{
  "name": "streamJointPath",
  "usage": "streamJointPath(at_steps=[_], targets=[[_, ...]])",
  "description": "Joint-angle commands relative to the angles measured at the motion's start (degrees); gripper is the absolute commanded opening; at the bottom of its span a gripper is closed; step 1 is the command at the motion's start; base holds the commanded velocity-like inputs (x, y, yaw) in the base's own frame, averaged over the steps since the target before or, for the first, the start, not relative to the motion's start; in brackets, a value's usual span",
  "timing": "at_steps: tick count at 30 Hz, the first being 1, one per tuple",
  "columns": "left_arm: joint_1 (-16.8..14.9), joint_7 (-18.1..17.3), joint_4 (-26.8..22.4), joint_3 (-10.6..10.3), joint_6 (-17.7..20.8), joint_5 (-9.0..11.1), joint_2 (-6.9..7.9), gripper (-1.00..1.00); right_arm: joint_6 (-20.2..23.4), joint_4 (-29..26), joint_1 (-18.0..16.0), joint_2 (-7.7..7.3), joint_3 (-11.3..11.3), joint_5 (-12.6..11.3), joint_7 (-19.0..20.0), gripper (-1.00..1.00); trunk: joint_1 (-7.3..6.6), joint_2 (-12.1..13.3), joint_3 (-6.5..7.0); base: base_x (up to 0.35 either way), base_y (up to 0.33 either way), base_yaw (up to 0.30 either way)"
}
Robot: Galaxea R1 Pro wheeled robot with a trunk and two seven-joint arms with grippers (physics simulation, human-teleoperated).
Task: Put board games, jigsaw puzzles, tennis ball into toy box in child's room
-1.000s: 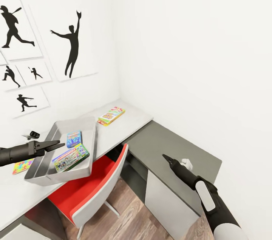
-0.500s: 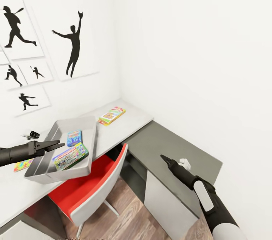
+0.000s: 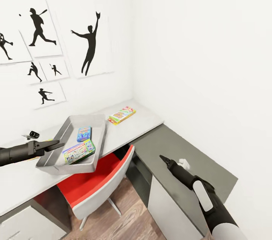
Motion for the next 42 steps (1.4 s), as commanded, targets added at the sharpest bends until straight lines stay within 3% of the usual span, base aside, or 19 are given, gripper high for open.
streamJointPath(at_steps=[1, 21, 27, 32, 34, 37, 42], targets=[[-0.1, -0.2, 0.0, 0.0, 0.9, 0.0, 0.04, 1.0, 0.5, 0.0, 0.0, 0.06, -0.2, -0.3, 0.1, 1.0, 0.04, -0.1, -0.12, 0.015, -0.029, 0.291], [-0.1, -0.2, -2.0, -0.2, 2.8, 0.0, 0.25, 1.0, 0.5, -1.3, 0.0, -0.79, -0.4, -0.4, 0.7, 1.0, 0.04, -0.1, -0.12, 0.002, -0.003, 0.262], [-0.1, -0.2, -2.1, -0.2, 3.5, -0.1, 0.31, 1.0, 2.6, -11.8, 1.3, -1.43, -0.4, -0.3, 0.8, 1.0, 0.04, -0.1, -0.12, 0.0, 0.0, 0.028], [-0.1, -0.2, -2.6, 0.0, 3.6, -0.1, 0.41, 1.0, 8.5, -26.8, 7.7, -2.02, -0.8, -0.3, 0.4, 1.0, 0.04, -0.1, -0.12, 0.0, 0.0, 0.003], [-0.1, -0.2, -3.5, 0.0, 4.0, 0.0, 1.34, 1.0, 12.0, -33.2, 9.3, -2.16, -1.4, -0.3, 0.2, 1.0, 0.04, -0.1, -0.12, 0.0, 0.0, 0.0], [-0.6, -0.2, -4.2, 0.1, 4.1, 0.1, 2.22, 1.0, 17.3, -37.3, 9.9, -2.14, -2.8, -0.3, -2.1, 1.0, 0.04, -0.1, -0.12, 0.0, 0.0, 0.0], [-0.9, -0.2, -3.9, -0.1, 4.1, -0.4, 2.14, 1.0, 19.9, -38.4, 10.1, -2.17, -4.2, -0.5, -6.6, 1.0, 0.04, -0.1, -0.12, 0.0, 0.0, 0.0]])
